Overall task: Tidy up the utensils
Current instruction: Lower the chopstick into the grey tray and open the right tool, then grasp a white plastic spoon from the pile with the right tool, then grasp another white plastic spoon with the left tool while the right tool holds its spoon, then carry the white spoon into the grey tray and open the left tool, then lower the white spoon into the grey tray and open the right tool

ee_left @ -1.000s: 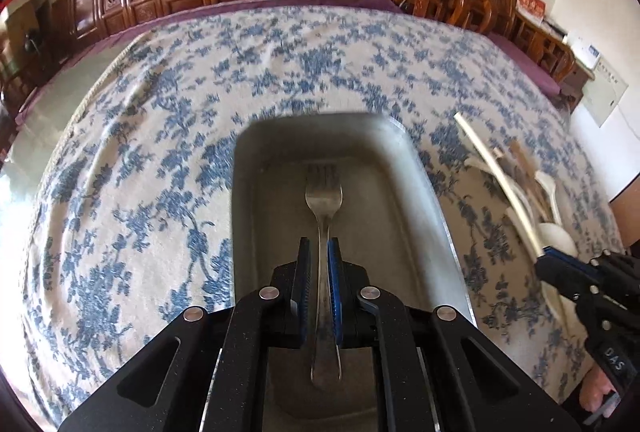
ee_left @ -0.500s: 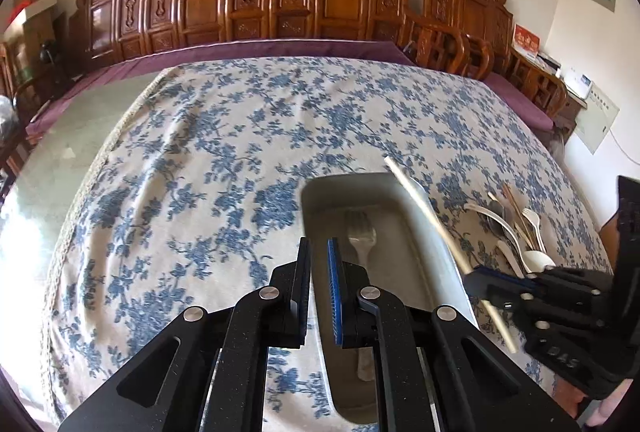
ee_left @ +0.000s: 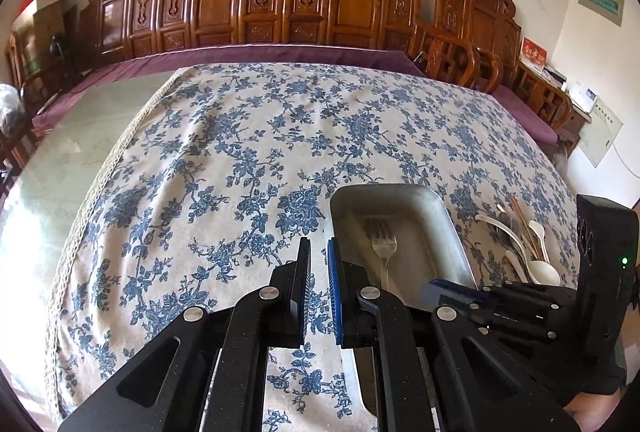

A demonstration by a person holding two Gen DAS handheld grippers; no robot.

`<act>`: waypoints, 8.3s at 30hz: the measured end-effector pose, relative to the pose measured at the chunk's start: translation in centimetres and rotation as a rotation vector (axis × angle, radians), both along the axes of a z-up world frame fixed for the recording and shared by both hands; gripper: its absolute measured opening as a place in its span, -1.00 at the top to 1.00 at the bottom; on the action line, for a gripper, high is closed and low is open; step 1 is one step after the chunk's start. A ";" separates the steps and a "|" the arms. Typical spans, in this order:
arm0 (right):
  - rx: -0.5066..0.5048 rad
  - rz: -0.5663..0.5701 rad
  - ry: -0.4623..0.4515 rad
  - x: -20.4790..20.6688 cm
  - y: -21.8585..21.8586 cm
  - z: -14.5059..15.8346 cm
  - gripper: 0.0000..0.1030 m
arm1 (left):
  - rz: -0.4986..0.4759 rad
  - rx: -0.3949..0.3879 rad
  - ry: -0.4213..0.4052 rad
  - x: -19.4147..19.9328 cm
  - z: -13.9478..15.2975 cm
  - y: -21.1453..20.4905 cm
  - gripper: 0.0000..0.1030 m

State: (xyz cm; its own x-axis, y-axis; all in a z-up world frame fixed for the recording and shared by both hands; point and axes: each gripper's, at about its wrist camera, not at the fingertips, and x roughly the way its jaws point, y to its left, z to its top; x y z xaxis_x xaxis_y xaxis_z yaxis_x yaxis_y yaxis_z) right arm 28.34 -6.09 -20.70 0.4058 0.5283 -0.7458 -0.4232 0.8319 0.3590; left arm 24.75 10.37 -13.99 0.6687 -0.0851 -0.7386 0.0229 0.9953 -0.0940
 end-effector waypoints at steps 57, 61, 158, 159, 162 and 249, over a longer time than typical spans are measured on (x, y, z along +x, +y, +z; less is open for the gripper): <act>-0.222 -0.097 -0.138 -4.8 -16.4 -0.7 0.85 | -0.222 0.037 0.001 -3.3 -0.3 -13.8 0.34; -0.215 -0.157 -0.177 -4.1 -18.7 0.7 0.85 | -0.228 0.040 -0.008 -3.4 -0.4 -14.3 0.34; -0.080 -0.085 -0.188 -0.9 -17.6 1.5 0.85 | -0.201 0.111 0.041 -0.5 -0.3 -18.0 0.94; -0.075 -0.082 -0.189 -1.0 -17.5 1.6 0.85 | -0.202 0.116 0.042 -0.6 -0.3 -17.7 0.95; -0.066 -0.073 -0.192 -1.2 -17.0 1.8 0.85 | -0.203 0.129 0.048 -0.8 -0.3 -16.6 0.94; -0.027 0.044 -0.066 1.5 1.0 0.3 0.82 | 0.009 0.018 0.002 -0.8 -1.0 0.8 0.89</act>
